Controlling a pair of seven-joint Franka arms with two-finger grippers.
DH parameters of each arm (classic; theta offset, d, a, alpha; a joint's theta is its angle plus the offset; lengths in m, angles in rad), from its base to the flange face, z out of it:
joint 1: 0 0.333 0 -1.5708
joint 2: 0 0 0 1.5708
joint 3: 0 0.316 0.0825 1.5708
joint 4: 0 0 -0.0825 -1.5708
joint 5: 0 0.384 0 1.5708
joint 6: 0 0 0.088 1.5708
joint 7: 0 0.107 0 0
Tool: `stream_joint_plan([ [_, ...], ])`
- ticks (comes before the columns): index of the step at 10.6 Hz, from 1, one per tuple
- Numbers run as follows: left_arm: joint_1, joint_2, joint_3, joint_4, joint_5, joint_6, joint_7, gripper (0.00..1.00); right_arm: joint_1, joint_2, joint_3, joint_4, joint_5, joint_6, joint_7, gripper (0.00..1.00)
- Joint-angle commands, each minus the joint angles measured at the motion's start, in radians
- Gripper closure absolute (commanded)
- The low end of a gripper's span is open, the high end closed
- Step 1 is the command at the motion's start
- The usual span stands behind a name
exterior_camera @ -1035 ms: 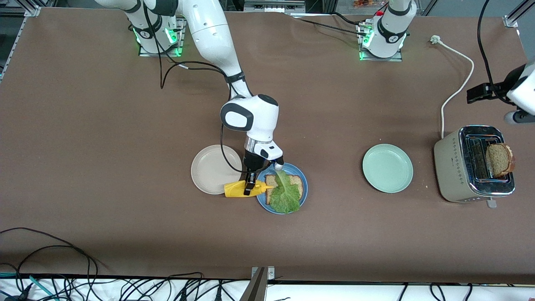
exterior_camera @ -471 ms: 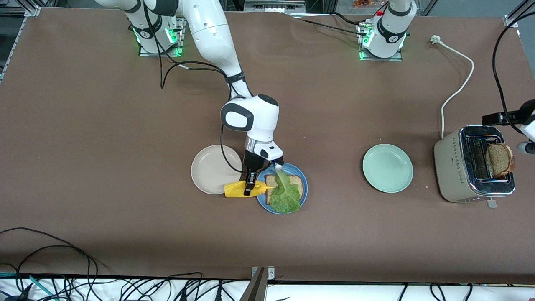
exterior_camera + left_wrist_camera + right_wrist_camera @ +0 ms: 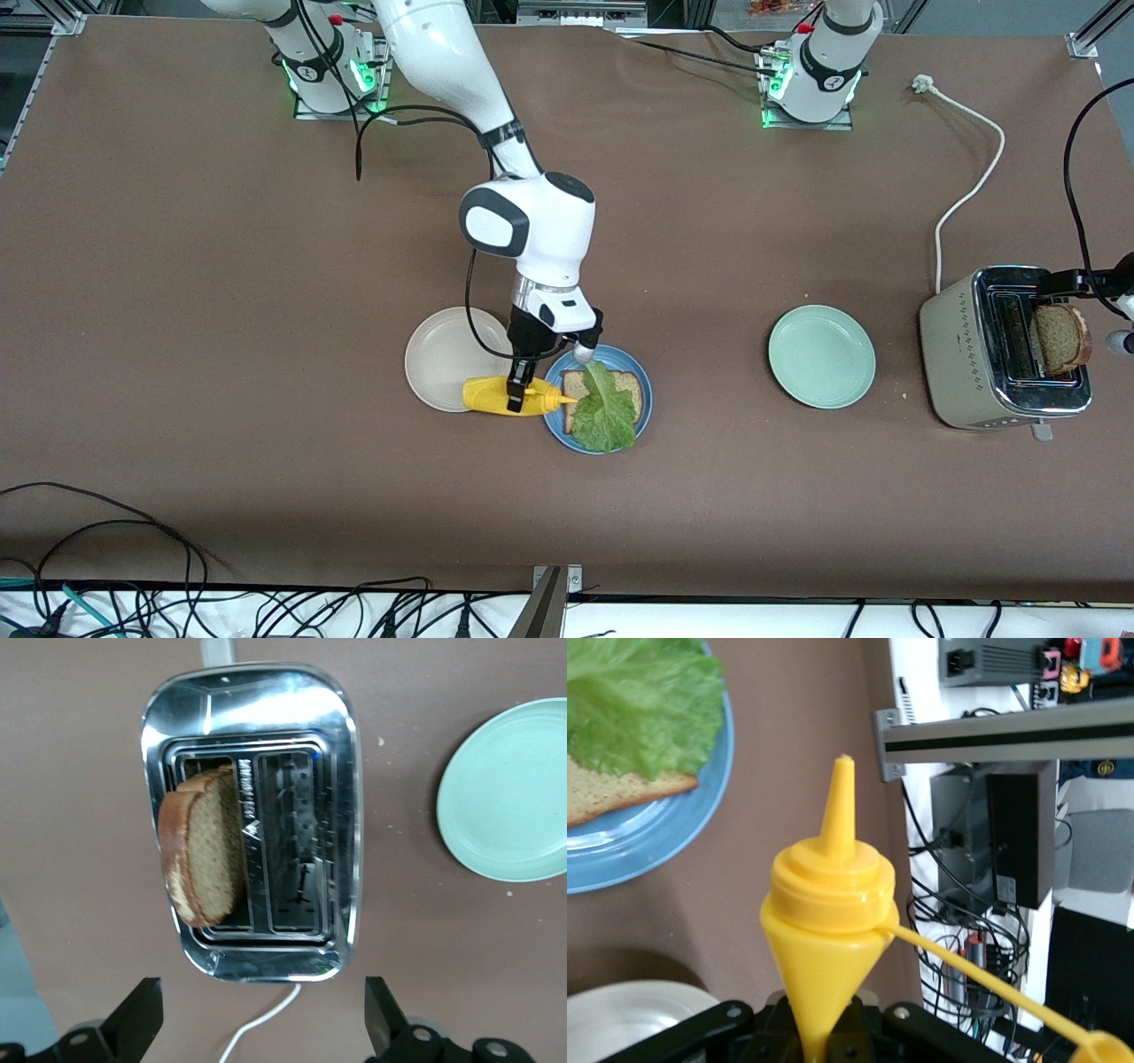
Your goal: Make sandwich in blue plate with both arms
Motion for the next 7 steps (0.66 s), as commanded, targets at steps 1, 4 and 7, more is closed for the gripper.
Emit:
stream_joint_plan([
  [1,0.063,0.068,-0.01,0.043,-0.038,0.053,0.111,0.0,0.004,-0.18,-0.001,-0.064,0.198,-0.118,-0.169,1.0],
  [4,0.089,0.101,-0.01,0.043,-0.038,0.091,0.122,0.0,-0.08,-0.35,-0.004,-0.126,0.46,-0.225,-0.383,1.0],
  [7,0.115,0.128,-0.01,0.043,-0.061,0.128,0.187,0.0,-0.165,-0.567,-0.005,-0.324,0.593,-0.219,-0.617,1.0],
])
